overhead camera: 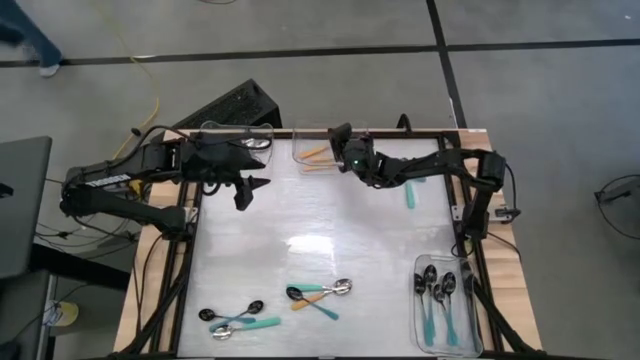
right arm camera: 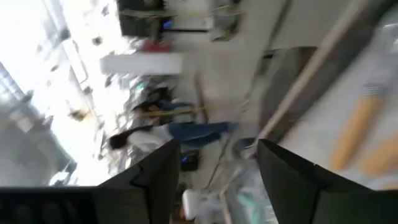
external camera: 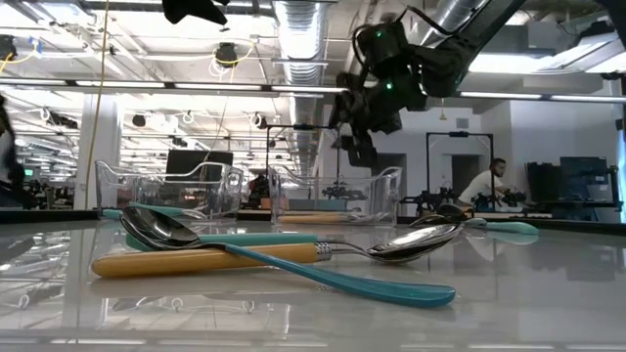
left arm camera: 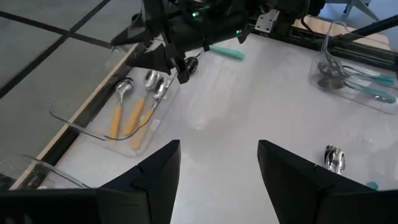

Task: Sort silverware by color (type)
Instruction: Put the blue spoon into the bottom transparent bin

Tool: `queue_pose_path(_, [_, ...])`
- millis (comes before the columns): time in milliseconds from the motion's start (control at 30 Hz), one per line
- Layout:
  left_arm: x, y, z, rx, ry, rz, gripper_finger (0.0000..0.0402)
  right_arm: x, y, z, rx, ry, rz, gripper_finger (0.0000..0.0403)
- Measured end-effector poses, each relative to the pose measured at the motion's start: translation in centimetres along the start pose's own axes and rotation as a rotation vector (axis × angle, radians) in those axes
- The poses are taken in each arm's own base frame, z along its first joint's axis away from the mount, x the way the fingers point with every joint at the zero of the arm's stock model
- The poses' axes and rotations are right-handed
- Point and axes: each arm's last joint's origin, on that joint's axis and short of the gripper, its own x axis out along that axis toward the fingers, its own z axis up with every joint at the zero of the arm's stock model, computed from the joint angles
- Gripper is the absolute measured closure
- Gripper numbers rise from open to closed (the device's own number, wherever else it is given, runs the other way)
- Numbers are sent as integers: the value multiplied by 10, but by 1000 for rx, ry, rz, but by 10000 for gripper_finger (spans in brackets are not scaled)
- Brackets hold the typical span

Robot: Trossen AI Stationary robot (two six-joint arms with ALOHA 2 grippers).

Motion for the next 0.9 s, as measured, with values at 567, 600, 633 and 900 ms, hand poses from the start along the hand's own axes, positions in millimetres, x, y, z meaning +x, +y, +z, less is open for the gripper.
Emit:
queue_pose_path(567, [-3,-28,-36,1,263,-114,203,-101,82,118,-1205,972,-45,164])
queue_pose_path(600, [0,-32,-44,2,305,-133,203,-109,81,125,-1238,990,-94,164])
queue_pose_path(633, [4,-37,-53,3,347,-162,203,-115,79,129,-1257,1007,-124,164])
queue_pose_path(900, [40,-82,-135,35,629,-424,203,-139,85,138,-1270,1028,-153,164])
